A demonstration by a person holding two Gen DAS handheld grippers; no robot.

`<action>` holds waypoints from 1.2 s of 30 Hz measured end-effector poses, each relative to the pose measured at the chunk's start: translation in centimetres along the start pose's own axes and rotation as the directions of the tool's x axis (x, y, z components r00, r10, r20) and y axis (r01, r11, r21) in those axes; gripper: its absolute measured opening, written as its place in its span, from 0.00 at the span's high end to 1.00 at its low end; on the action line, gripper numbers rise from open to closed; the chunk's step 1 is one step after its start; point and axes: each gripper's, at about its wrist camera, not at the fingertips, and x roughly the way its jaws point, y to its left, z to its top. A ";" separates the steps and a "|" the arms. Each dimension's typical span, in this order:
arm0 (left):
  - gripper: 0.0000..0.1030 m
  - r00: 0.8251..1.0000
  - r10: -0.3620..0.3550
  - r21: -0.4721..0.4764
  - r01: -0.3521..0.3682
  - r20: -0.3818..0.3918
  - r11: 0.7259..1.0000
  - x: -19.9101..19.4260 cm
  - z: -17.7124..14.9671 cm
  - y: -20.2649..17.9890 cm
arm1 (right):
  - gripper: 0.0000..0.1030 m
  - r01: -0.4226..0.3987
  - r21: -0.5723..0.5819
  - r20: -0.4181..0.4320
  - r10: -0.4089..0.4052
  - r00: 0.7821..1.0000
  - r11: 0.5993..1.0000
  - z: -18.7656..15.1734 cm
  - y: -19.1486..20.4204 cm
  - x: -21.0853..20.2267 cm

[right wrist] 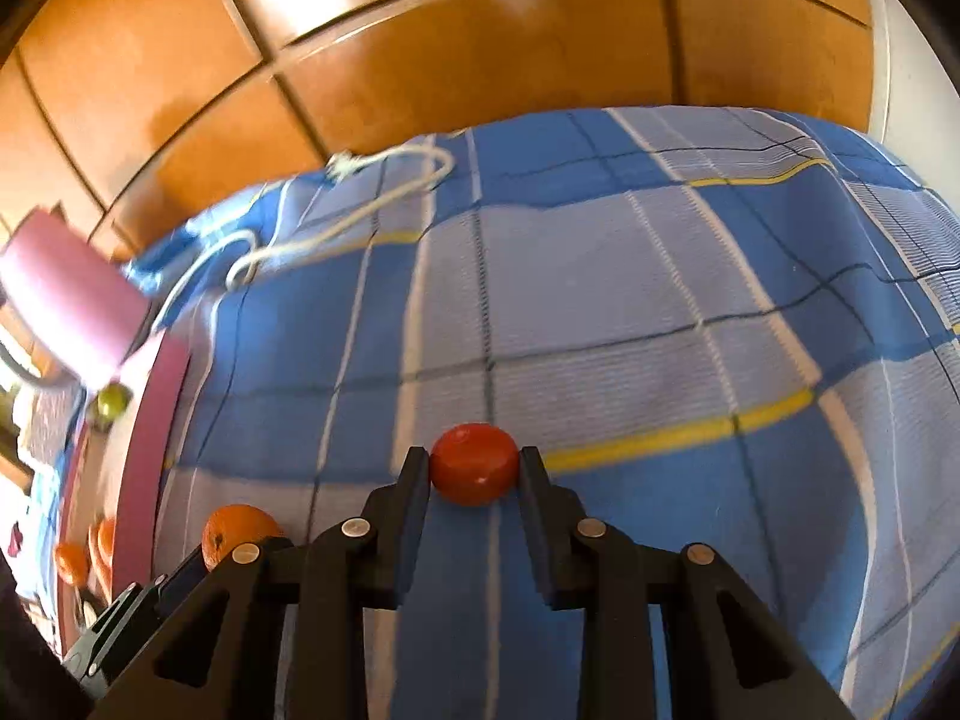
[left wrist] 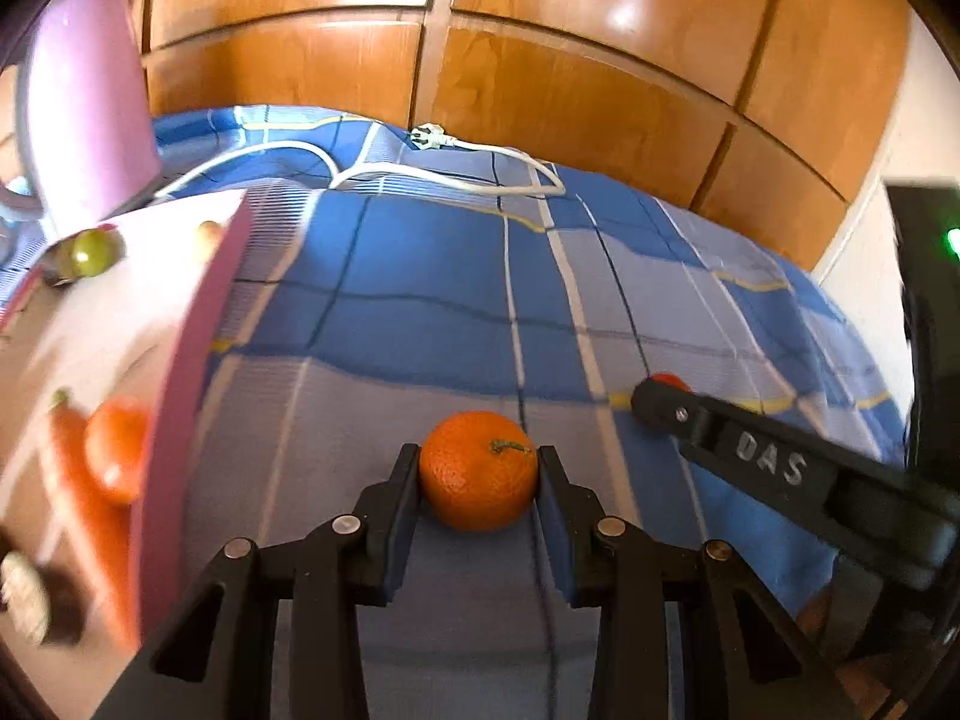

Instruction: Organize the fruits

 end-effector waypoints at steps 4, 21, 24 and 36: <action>0.64 1.000 0.017 0.020 -0.017 0.012 1.000 -1.8 -1.8 0.5 | 0.71 0.014 -0.007 -0.014 -0.014 1.000 1.000 -1.8 0.7 -0.9; 0.63 0.994 0.072 0.056 -0.077 0.079 0.996 -2.4 -3.6 0.1 | 0.71 0.028 -0.029 0.041 -0.027 0.999 0.999 -3.5 0.9 -1.8; 0.63 0.994 0.069 0.045 -0.073 0.079 0.996 -2.3 -3.6 0.2 | 0.71 0.029 -0.031 0.044 -0.028 0.999 0.999 -3.5 0.8 -1.7; 0.62 0.995 0.072 0.039 -0.075 0.076 0.996 -2.2 -3.6 0.3 | 0.71 0.033 -0.039 0.055 -0.030 0.998 0.999 -3.3 0.8 -1.5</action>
